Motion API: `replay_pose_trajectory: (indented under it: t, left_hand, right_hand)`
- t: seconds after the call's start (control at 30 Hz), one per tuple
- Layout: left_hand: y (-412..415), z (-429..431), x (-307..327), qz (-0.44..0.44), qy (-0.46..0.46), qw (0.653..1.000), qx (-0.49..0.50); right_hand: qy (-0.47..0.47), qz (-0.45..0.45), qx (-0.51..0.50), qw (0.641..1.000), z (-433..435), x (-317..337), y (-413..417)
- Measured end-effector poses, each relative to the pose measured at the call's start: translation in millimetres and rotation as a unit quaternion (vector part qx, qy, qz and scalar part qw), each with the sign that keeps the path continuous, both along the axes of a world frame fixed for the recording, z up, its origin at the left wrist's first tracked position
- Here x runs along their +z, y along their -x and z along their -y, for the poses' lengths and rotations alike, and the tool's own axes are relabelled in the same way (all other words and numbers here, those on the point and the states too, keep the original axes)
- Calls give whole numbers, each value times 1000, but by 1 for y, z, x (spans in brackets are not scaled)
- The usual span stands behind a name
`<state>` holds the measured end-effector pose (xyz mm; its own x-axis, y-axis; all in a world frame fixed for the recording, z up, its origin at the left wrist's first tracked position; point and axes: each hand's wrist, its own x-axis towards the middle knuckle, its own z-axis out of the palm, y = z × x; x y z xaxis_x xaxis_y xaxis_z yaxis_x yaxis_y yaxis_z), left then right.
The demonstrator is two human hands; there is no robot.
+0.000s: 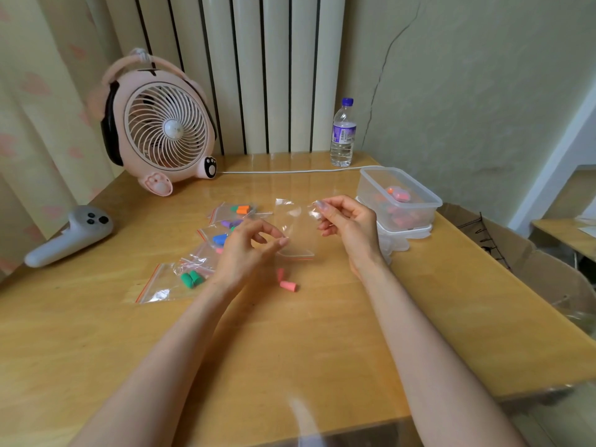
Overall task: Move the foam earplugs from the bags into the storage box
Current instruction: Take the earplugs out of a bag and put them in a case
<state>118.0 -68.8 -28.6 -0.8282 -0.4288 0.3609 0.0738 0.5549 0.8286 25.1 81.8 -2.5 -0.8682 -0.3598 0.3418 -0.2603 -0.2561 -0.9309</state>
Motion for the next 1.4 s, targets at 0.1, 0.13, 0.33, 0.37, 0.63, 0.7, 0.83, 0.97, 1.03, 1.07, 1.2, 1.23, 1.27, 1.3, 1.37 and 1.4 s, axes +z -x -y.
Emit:
replay_pose_trajectory:
  t: [0.1,0.13,0.33,0.37,0.63,0.7,0.83,0.97,1.03,1.07,1.2,1.23,1.27,1.3,1.37,1.4]
  left_hand:
    - [2,7,-3,-24,-38,998,51]
    - [3,10,-4,-31,-54,995,75]
    - [4,18,-15,30,-17,985,171]
    - [4,17,-15,27,7,983,182]
    - [0,3,-7,-25,60,987,149]
    - [0,2,-8,-23,52,989,134]
    - [0,1,-7,-31,57,991,113]
    - [0,0,-3,-43,64,992,104]
    - [0,-1,-2,-50,68,992,95]
    - [-1,-2,-1,-56,68,992,90]
    - [-2,-5,0,-76,55,994,58]
    - [-2,-6,1,-71,48,995,46]
    - [-2,-7,2,-65,43,996,36]
    - [-2,-7,4,-59,46,997,27]
    - [-2,-7,10,-50,65,996,17]
    - [-2,-6,13,-45,75,996,12]
  right_hand:
    - [-15,3,-9,1000,2,-3,3]
    - [-29,7,-32,999,3,-6,7]
    - [-342,-116,-257,896,0,-26,22]
    - [-381,-141,-265,874,-2,-27,23]
    - [-547,-153,-269,778,-13,-35,34]
    - [-552,-158,-268,773,-14,-36,35]
    - [-562,-207,-242,764,-12,-40,37]
    - [-610,-231,-214,727,-9,-42,39]
    - [-621,-247,-215,713,-5,-40,37]
    - [-624,-250,-214,709,-3,-38,36]
    - [-614,-227,-208,727,6,-30,39]
    - [-620,-224,-204,723,8,-29,42]
    - [-630,-227,-201,716,9,-28,45]
    - [-637,-234,-197,708,10,-28,47]
    - [-645,-262,-197,691,11,-29,51]
    - [-636,-275,-201,692,12,-27,50]
